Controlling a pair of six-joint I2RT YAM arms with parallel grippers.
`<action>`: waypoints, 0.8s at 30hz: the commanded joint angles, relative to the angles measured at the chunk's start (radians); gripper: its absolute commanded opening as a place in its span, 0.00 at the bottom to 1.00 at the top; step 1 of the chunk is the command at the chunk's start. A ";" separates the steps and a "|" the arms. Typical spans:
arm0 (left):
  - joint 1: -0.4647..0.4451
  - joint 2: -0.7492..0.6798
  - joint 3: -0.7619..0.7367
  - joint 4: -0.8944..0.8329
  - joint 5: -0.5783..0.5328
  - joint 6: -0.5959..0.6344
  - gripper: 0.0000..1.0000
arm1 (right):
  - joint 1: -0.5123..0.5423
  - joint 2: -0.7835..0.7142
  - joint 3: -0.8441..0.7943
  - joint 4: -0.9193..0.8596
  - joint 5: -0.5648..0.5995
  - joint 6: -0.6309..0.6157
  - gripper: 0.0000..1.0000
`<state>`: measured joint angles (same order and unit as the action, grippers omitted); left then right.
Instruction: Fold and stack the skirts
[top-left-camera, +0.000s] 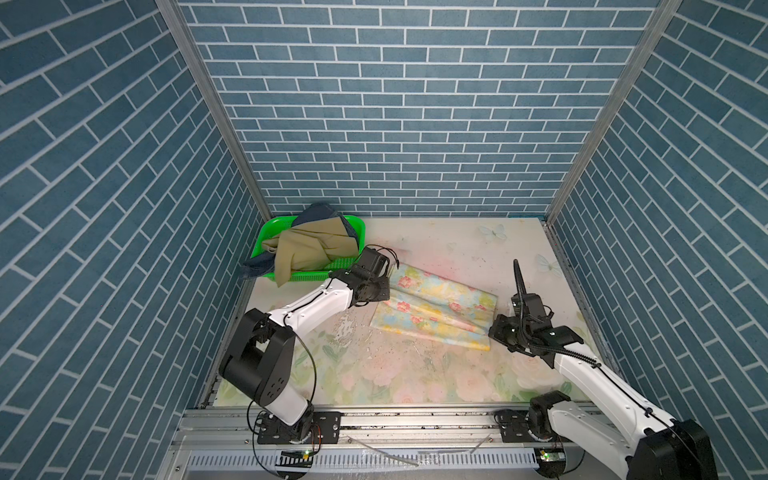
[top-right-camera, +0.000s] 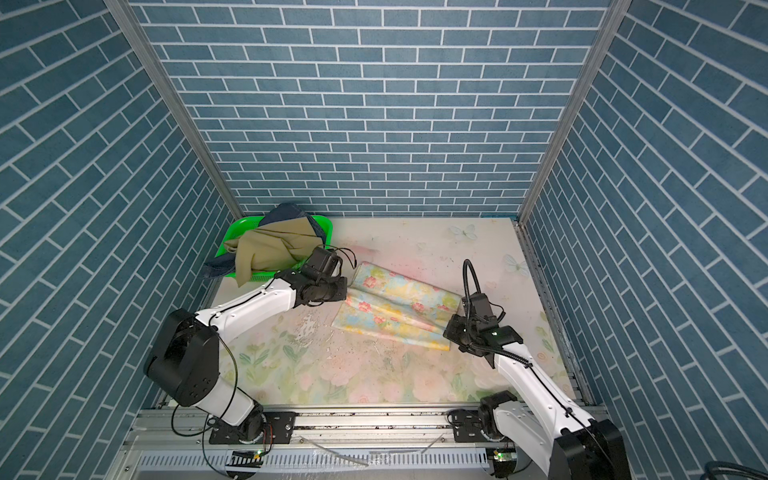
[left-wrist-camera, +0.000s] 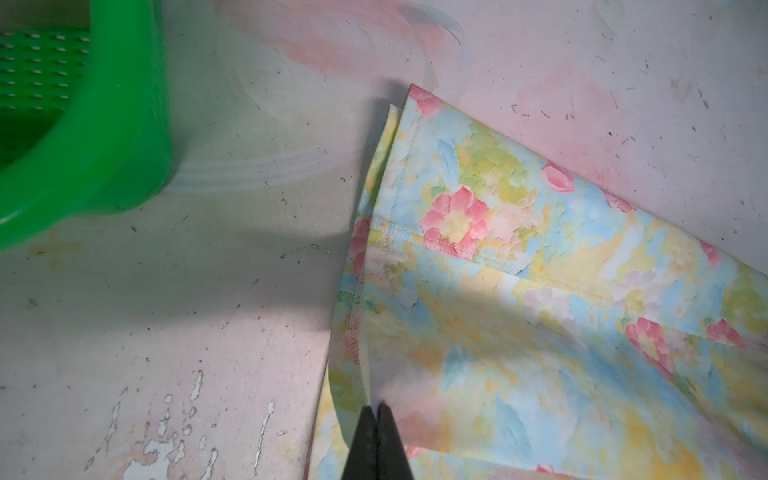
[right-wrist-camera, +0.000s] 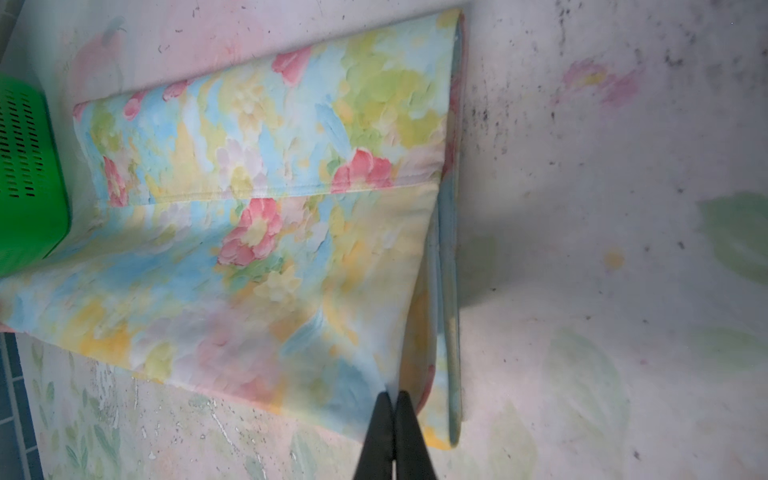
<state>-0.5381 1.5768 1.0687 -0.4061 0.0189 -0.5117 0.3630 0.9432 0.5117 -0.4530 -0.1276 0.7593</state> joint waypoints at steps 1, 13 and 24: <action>0.003 -0.035 -0.058 -0.004 -0.022 0.006 0.00 | 0.031 -0.022 0.011 -0.046 0.034 0.019 0.00; 0.003 -0.044 -0.191 0.085 0.018 -0.034 0.00 | 0.088 -0.058 -0.067 -0.078 0.078 0.053 0.00; 0.004 -0.043 -0.188 0.054 -0.046 -0.022 0.09 | 0.088 -0.122 -0.065 -0.117 0.063 0.045 0.36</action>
<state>-0.5385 1.5501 0.8696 -0.3248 0.0139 -0.5415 0.4473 0.8307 0.4480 -0.5301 -0.0742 0.7887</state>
